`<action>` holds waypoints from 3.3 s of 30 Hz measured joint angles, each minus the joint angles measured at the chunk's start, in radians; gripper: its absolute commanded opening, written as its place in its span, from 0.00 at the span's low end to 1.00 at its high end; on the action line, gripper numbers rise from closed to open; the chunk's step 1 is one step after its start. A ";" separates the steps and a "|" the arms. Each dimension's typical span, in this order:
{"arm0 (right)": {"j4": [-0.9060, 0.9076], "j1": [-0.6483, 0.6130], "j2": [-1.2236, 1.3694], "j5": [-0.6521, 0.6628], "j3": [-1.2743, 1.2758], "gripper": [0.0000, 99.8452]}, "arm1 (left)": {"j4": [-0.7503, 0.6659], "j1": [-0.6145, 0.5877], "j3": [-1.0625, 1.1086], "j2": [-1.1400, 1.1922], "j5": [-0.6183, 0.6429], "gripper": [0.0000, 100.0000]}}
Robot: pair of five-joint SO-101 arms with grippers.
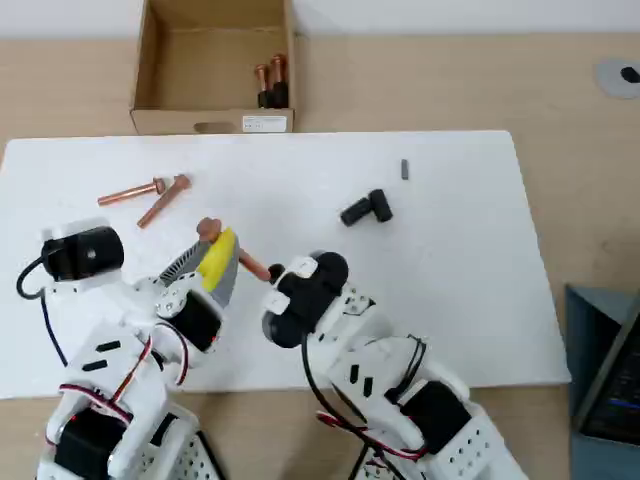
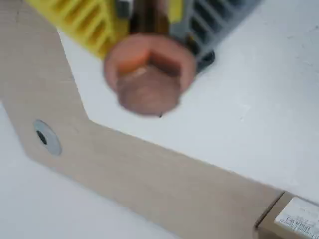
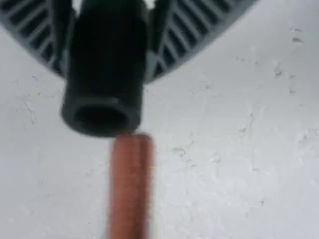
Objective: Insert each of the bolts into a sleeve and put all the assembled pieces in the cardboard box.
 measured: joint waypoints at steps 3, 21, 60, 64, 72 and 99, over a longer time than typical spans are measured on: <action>0.000 -0.025 0.000 0.000 0.000 0.01 | -0.029 0.000 0.026 0.000 0.000 0.00; 0.000 -0.031 0.002 0.002 0.002 0.01 | 0.051 0.021 0.032 -0.009 -0.063 0.00; 0.000 0.000 0.000 0.002 -0.044 0.01 | 0.186 0.028 -0.081 -0.008 -0.313 0.00; 0.000 0.100 0.000 0.002 -0.044 0.01 | 0.186 -0.057 -0.100 -0.009 -0.381 0.00; 0.068 0.311 0.002 0.002 -0.055 0.01 | 0.187 -0.318 0.002 -0.008 -0.522 0.00; 0.031 0.416 1.387 -0.129 -1.295 0.01 | 0.187 -0.479 0.434 -0.006 -0.543 0.00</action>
